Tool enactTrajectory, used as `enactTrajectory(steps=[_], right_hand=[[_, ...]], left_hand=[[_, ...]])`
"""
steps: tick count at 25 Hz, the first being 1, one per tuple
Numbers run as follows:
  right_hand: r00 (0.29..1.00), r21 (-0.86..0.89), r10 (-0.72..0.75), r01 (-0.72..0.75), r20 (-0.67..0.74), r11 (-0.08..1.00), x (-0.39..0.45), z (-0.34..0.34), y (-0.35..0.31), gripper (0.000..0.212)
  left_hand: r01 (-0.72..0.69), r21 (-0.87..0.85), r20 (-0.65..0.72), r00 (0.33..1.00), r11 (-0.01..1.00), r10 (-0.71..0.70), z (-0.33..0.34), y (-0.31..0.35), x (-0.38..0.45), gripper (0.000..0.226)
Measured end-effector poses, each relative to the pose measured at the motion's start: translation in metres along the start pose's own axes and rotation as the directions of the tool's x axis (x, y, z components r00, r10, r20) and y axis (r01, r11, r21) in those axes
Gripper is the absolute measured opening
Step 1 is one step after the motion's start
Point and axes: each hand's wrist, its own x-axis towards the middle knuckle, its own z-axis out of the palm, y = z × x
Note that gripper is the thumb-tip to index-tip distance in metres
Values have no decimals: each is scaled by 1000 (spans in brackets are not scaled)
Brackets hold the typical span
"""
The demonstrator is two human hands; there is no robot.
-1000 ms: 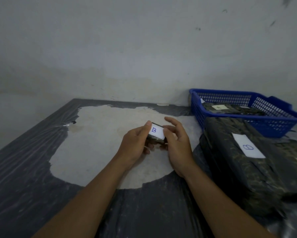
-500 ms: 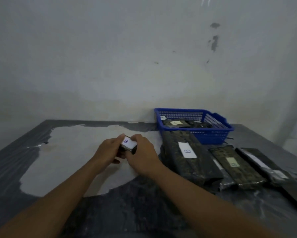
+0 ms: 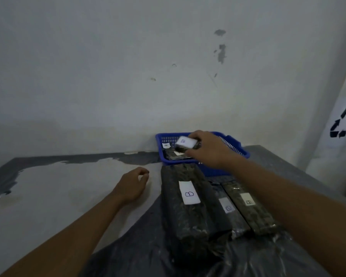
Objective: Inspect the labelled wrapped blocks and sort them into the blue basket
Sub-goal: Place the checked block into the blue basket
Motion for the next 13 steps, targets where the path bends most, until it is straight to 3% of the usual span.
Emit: enactTrajectory(steps=[5, 13], right_hand=[[992, -202, 130, -127, -1, 971, 35, -32, 81, 51], [940, -283, 281, -222, 191, 933, 100, -22, 158, 41]], left_hand=[[6, 465, 132, 988, 886, -76, 26, -22, 23, 64], [14, 495, 131, 987, 869, -90, 30, -23, 27, 66]])
